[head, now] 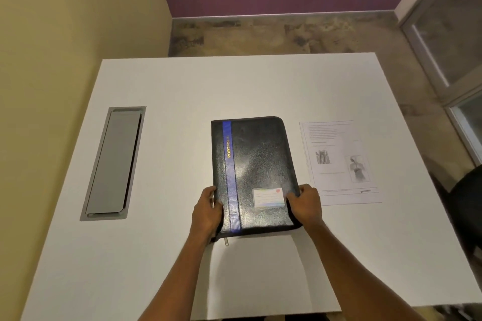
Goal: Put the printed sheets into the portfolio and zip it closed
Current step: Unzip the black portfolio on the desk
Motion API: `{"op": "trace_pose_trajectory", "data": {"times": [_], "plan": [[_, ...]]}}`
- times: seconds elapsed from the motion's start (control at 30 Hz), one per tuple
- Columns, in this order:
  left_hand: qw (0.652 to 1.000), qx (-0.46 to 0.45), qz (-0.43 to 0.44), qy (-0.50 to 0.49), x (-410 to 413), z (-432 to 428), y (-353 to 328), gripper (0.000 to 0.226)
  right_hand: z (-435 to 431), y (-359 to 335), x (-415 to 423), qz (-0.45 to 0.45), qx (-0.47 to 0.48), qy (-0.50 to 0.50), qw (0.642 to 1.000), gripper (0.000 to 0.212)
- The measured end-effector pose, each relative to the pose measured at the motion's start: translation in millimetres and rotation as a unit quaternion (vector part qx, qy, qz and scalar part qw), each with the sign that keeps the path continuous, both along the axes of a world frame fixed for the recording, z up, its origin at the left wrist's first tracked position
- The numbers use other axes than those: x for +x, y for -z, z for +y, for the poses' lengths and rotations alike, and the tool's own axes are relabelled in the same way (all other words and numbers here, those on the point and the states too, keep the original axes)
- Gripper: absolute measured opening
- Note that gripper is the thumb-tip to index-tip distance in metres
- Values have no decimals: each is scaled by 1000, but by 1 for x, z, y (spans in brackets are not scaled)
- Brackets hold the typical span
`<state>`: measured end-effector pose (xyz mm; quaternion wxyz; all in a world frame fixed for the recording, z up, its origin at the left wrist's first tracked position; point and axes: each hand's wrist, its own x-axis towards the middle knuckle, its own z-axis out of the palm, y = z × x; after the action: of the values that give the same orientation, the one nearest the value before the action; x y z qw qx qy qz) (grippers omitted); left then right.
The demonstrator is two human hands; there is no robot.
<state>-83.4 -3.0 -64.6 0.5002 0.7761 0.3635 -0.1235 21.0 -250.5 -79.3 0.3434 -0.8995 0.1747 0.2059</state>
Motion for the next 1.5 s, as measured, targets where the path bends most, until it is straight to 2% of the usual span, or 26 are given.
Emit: {"op": "trace_pose_trajectory", "data": {"times": [0.17, 0.27, 0.33, 0.47, 0.5, 0.6, 0.63, 0.73, 0.83, 0.93, 0.97, 1.07, 1.2, 1.23, 1.33, 1.43, 1.5], "plan": [[998, -56, 16, 14, 5, 3, -26, 43, 12, -45, -8, -39, 21, 23, 999, 23], [998, -55, 27, 22, 13, 14, -50, 45, 35, -75, -27, -116, 41, 26, 992, 17], [998, -52, 3, 24, 24, 19, -78, 48, 55, -94, -46, -183, 79, 14, 980, 18], [990, -117, -73, -9, 41, 22, -139, 19, 98, -120, -82, -271, 212, -59, 937, 32], [990, -113, -85, -8, 42, 24, -149, 23, 108, -122, -89, -278, 228, -88, 929, 36], [995, -50, -92, 4, 43, 32, -167, 62, 133, -129, -103, -281, 245, -180, 910, 45], [996, -27, -90, 10, 43, 34, -170, 66, 138, -131, -105, -278, 248, -211, 904, 48], [992, 61, -101, 40, 41, 43, -172, 51, 141, -129, -104, -250, 261, -289, 887, 47], [990, 100, -99, 33, 35, 56, -167, 41, 128, -111, -87, -231, 231, -275, 904, 48], [989, 112, -91, -3, 25, 73, -163, 40, 92, -66, -67, -159, 100, -258, 948, 57], [989, 122, -85, -14, 21, 81, -161, 39, 77, -49, -64, -150, 43, -264, 952, 61], [985, 163, -52, -35, 11, 102, -154, 39, 35, 1, -65, -136, -85, -306, 939, 75], [968, 237, -47, -72, 1, 125, -137, 53, 11, 17, -67, -30, -151, -312, 938, 82], [962, 257, -51, -78, -3, 129, -130, 56, 9, 16, -68, -34, -177, -317, 931, 82], [945, 315, -41, -82, -12, 136, -105, 54, 8, 14, -67, -24, -210, -334, 919, 84], [943, 318, -19, -98, -16, 140, -82, 44, 12, 13, -65, -13, -222, -331, 917, 81], [933, 354, 4, -63, -19, 145, -65, 45, 14, 11, -64, -13, -233, -330, 915, 79]]}}
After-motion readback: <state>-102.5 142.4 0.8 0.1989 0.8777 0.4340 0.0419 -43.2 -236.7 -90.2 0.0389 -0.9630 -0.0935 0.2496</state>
